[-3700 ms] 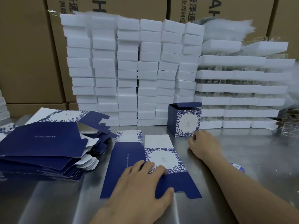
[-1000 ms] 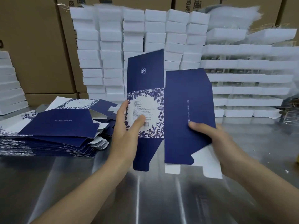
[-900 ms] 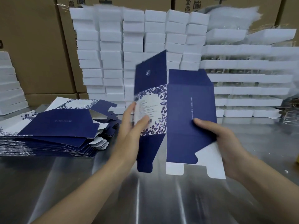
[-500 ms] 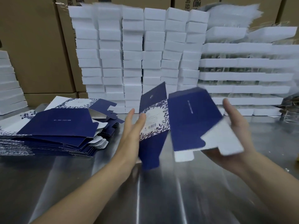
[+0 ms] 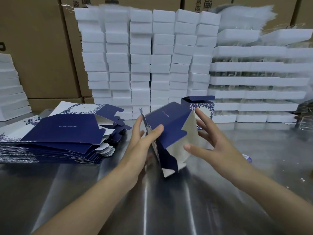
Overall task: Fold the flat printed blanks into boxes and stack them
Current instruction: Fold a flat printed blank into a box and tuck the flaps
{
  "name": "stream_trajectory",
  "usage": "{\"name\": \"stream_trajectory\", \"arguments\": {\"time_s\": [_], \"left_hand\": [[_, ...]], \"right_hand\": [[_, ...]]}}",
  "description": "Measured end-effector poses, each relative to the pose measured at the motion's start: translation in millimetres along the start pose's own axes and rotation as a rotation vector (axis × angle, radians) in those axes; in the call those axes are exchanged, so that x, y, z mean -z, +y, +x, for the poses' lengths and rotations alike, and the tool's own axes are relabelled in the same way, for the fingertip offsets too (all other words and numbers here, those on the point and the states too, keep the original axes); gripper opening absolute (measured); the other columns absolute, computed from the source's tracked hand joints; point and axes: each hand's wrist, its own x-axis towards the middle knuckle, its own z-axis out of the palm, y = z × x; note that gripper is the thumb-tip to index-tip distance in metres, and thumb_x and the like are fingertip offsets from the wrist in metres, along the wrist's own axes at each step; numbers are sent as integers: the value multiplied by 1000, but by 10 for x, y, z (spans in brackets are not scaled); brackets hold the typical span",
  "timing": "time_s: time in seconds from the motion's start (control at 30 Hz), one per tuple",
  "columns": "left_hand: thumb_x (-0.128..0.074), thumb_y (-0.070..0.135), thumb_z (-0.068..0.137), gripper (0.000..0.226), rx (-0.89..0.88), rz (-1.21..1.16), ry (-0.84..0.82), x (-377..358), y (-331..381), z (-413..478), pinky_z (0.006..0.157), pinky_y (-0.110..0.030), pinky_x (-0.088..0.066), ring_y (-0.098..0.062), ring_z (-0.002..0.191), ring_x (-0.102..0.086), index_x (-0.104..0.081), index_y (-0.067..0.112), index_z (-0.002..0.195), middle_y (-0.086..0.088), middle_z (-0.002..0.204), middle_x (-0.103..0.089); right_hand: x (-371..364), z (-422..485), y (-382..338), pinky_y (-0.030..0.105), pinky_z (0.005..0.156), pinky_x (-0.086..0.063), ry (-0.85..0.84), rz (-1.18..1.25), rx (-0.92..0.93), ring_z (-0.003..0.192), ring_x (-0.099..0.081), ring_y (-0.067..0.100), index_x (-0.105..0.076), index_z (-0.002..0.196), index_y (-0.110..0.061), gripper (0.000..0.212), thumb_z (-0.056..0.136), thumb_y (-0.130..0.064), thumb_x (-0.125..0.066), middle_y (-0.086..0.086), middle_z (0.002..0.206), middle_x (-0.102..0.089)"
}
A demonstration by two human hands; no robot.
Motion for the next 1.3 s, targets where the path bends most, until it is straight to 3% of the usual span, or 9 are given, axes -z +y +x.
{"name": "stream_trajectory", "arguments": {"time_s": [0.1,0.2,0.3,0.47,0.63,0.77,0.83,1.03,1.3], "left_hand": [[-92,56,69,106,-83,116,-19,0,0,-20,122,-41,-39,5,136,-53,-29,64,154,30,153,-47],[-87,64,66,106,-189,396,-30,4,-50,-29,127,-36,-26,9,151,-25,-26,66,152,28,162,-24],[-85,72,60,105,-272,567,-68,19,-81,-34,128,-37,-27,11,154,-11,-27,70,148,36,161,-9],[-76,56,75,64,-347,478,98,7,-61,9,123,-33,-36,4,145,-38,-57,51,136,18,149,-46],[-71,54,87,46,-272,342,71,17,11,-1,125,-44,-33,1,146,-41,-70,40,131,17,150,-53],[-66,53,92,39,-262,347,61,-10,37,-40,127,-41,-29,9,146,-37,-72,41,128,21,149,-53],[-64,59,90,41,-275,342,61,-20,53,-49,128,-39,-27,12,144,-37,-75,41,124,21,147,-56],[-59,72,91,26,-311,333,8,-118,101,-122,112,-26,-34,13,137,-45,-78,58,101,36,127,-62],[-52,72,85,45,-367,378,54,-148,102,-134,101,-11,-37,8,127,-54,-81,45,108,19,128,-65]], "right_hand": [[-28,-15,61,21,90,-59,12,-46,44,137,-50,-6,-36,149,-67,94,88,-15,-85,-28,148,-50],[-54,-27,71,35,101,-56,11,-100,68,139,-50,-1,-38,151,-62,88,91,-13,-81,-26,146,-54],[-57,-34,55,33,98,-58,48,-105,77,138,-51,0,-44,150,-57,81,94,-6,-74,-22,142,-57],[-26,-7,37,15,84,-55,75,-53,58,127,-61,3,-55,147,-37,69,95,9,-62,-11,136,-66],[-12,-39,17,13,83,-55,46,-56,56,125,-60,-3,-46,147,-57,71,97,-14,-73,-22,133,-63],[-20,-59,-36,41,106,-52,-22,-18,96,139,-53,6,-44,149,-57,57,94,-60,-60,-16,145,-59],[-26,-46,-32,46,105,-53,33,-28,108,138,-54,7,-47,147,-56,57,93,-62,-64,-15,145,-59],[-48,-32,10,18,85,-59,94,-37,85,126,-59,-2,-41,145,-63,81,78,-47,-84,-30,129,-59],[-43,-5,34,41,95,-62,88,91,-58,121,-68,7,-52,141,-58,70,79,-55,-84,-25,134,-65]]}}
